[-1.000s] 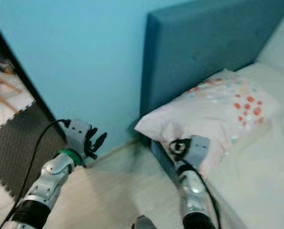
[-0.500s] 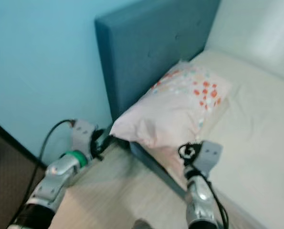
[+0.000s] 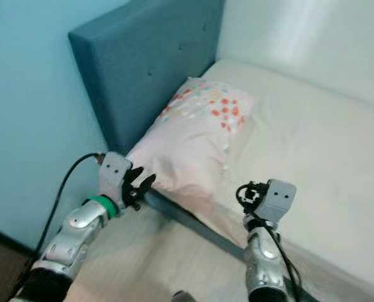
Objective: Clean up the room
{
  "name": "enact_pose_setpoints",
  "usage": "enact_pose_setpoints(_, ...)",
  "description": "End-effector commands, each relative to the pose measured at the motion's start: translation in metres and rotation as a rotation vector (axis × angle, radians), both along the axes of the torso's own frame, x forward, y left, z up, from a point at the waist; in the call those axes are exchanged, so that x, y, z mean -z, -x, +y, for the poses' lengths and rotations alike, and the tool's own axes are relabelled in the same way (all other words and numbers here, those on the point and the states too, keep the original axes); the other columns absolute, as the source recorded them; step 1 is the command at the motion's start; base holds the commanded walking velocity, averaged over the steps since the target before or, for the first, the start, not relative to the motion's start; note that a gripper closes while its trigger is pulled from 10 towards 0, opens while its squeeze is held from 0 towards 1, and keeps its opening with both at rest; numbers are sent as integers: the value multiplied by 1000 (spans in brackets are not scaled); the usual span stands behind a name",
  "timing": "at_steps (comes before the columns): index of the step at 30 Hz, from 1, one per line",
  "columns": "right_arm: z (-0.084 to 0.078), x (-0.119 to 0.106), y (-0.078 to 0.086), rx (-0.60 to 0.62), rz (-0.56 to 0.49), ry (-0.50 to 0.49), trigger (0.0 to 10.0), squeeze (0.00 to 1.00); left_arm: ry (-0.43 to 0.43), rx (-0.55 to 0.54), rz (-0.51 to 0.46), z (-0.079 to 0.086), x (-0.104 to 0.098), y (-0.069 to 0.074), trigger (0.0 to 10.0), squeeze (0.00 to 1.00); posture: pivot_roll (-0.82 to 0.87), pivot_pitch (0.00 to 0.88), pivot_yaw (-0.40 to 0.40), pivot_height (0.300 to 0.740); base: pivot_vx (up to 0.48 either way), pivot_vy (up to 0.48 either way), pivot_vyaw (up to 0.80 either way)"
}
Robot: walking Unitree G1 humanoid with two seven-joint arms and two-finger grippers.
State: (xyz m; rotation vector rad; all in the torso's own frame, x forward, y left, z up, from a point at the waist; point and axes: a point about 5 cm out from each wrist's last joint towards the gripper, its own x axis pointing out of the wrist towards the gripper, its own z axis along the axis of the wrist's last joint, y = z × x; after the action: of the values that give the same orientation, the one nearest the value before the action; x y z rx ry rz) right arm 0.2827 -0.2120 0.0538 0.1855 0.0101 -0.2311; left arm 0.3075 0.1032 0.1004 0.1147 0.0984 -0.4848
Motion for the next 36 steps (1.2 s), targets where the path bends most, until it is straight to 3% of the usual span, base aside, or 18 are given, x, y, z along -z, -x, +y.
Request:
enact_pose_setpoints(1, -2, 6, 4, 7, 34, 5, 10000, 0, 0, 4, 26, -1, 5, 2, 10000, 0, -140, 36, 92, 740, 0, 0, -800)
enact_pose_setpoints(24, -2, 5, 3, 16, 34, -8, 10000, 0, 25, 16, 13, -7, -3, 1, 10000, 0, -142, 39, 90, 740, 0, 0, -800)
enact_pose_setpoints(33, 2, 5, 3, 8, 32, -13, 10000, 0, 34, 31, -1, -10, -5, 2, 10000, 0, -142, 41, 94, 740, 403, 0, -796)
enact_pose_setpoints(36, 4, 4, 2, -7, 27, -5, 10000, 0, 34, 33, -1, -11, -5, 2, 10000, 0, -142, 40, 94, 740, 477, 0, 0)
